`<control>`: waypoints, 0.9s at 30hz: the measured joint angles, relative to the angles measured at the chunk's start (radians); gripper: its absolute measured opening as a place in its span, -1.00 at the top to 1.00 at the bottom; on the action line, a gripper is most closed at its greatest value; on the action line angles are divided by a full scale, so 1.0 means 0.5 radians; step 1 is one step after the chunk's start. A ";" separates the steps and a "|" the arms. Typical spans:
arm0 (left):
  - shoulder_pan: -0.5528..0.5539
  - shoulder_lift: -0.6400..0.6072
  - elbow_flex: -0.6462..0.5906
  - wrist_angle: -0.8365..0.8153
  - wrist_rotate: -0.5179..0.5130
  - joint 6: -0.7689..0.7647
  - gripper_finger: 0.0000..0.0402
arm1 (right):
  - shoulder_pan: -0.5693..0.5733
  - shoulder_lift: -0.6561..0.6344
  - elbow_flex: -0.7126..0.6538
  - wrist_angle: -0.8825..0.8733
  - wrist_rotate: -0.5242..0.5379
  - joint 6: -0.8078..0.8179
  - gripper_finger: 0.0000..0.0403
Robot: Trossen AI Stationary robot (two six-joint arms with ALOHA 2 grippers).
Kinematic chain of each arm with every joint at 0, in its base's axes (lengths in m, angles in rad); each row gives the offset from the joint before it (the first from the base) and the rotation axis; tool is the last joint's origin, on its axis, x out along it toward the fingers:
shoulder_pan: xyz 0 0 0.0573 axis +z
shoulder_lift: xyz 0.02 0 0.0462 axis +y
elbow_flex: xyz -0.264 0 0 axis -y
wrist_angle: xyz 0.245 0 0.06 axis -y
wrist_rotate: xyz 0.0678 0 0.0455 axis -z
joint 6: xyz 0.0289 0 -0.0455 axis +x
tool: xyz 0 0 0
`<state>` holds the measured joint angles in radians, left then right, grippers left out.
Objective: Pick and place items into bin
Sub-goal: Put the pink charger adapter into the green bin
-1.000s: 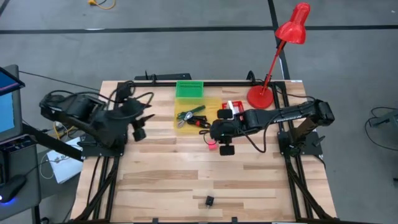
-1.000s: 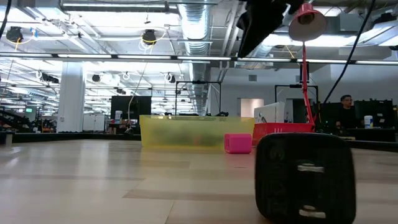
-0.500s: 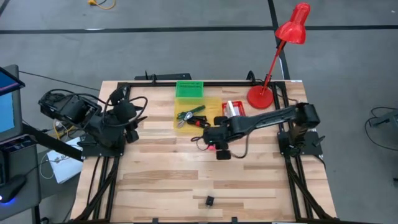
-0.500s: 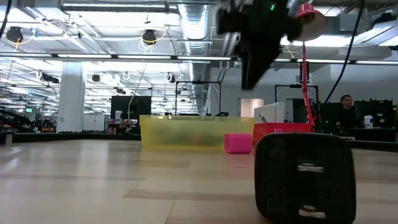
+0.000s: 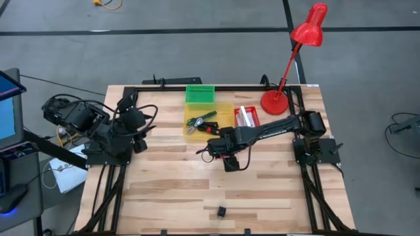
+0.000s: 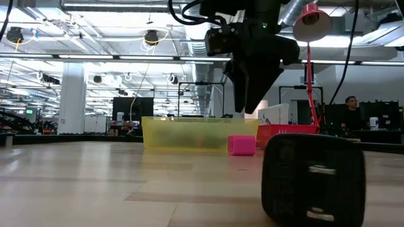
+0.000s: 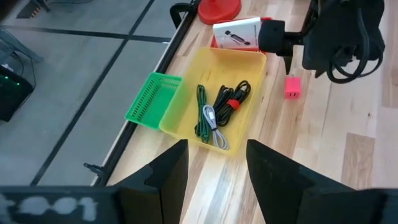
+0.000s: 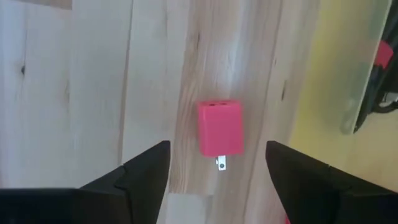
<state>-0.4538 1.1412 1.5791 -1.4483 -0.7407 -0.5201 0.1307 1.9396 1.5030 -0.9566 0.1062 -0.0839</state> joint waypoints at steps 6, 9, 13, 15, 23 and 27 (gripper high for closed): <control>0.000 -0.001 0.000 -0.002 0.001 -0.009 0.23 | 0.000 0.026 0.002 0.042 -0.001 -0.052 -0.29; 0.000 -0.001 0.000 -0.002 0.001 -0.015 0.23 | 0.000 0.026 0.000 0.079 0.001 -0.078 -0.29; 0.000 -0.001 0.000 -0.002 0.001 -0.034 0.23 | -0.015 0.026 0.000 0.107 0.001 -0.098 -0.29; 0.000 0.000 0.000 -0.002 0.001 -0.045 0.23 | -0.026 0.026 0.000 0.107 -0.001 -0.105 -0.29; 0.000 0.000 0.000 -0.002 0.002 -0.053 0.23 | -0.056 0.026 0.000 0.128 0.001 -0.117 -0.29; 0.000 0.000 0.000 -0.002 0.020 -0.053 0.23 | -0.056 0.026 -0.001 0.139 0.000 -0.130 -0.29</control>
<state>-0.4538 1.1412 1.5791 -1.4494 -0.7308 -0.5468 0.1024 1.9526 1.5024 -0.8871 0.1062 -0.1487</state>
